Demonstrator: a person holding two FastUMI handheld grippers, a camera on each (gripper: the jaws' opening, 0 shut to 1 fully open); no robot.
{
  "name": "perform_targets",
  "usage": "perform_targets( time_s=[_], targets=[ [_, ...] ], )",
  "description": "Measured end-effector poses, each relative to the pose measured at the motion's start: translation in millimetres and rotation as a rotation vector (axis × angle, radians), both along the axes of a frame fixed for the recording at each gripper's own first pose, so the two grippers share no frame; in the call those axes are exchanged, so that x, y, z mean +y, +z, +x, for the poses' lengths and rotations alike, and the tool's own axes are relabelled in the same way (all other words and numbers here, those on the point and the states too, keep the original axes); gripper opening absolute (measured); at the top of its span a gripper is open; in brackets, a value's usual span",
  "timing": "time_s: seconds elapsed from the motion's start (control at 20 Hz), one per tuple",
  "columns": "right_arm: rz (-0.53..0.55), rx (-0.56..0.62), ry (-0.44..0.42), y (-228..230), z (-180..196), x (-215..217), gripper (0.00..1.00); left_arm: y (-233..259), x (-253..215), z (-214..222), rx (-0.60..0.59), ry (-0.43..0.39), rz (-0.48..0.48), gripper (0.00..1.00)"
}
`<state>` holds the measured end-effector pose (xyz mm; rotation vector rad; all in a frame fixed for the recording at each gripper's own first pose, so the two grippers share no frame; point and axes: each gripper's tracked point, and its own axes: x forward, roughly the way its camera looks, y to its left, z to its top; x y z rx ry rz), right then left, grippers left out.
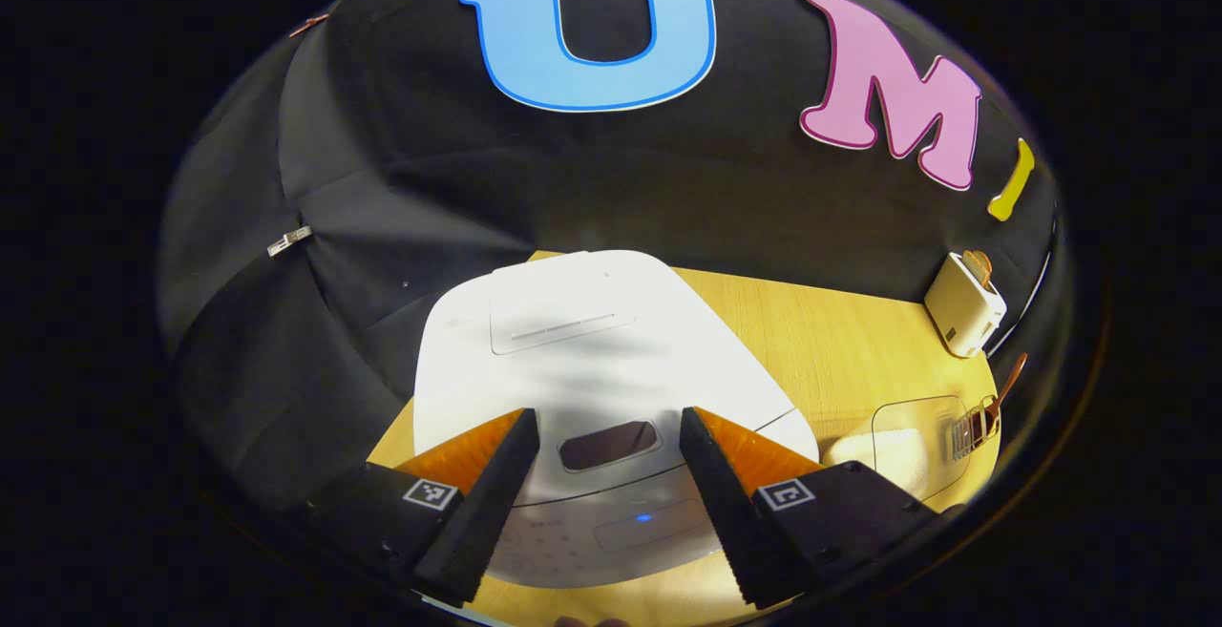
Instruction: Close the left gripper, press the button to open the rice cooker; take a wooden spoon from the chopstick holder with the right hand, scoop a spoonful of rice and pour it into the rice cooker, then put the wooden spoon back into the chopstick holder.
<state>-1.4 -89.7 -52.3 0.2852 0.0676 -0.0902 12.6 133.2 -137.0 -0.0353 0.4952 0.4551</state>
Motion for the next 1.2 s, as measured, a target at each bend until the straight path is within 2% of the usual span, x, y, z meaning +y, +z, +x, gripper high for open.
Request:
perform_targets(
  time_s=[0.3,0.45,0.7,0.95,1.2],
  targets=[
    [0.014,-0.007,0.007,-2,4,4,0.97,-1,1,-1,-0.038,-0.041,0.037,1.0],
    [0.008,-0.017,0.012,2,6,5,0.97,3,2,-4,-0.027,-0.036,0.034,0.99],
    [-0.005,-0.026,0.019,7,2,6,0.97,43,-3,-10,-0.144,-0.047,0.116,0.95],
    [-0.039,-0.045,0.029,25,2,14,0.97,91,-34,-14,-0.253,-0.13,0.174,0.95],
    [-0.213,-0.077,0.054,54,3,40,0.97,132,-94,-17,-0.349,-0.27,0.151,0.95]
  ],
)
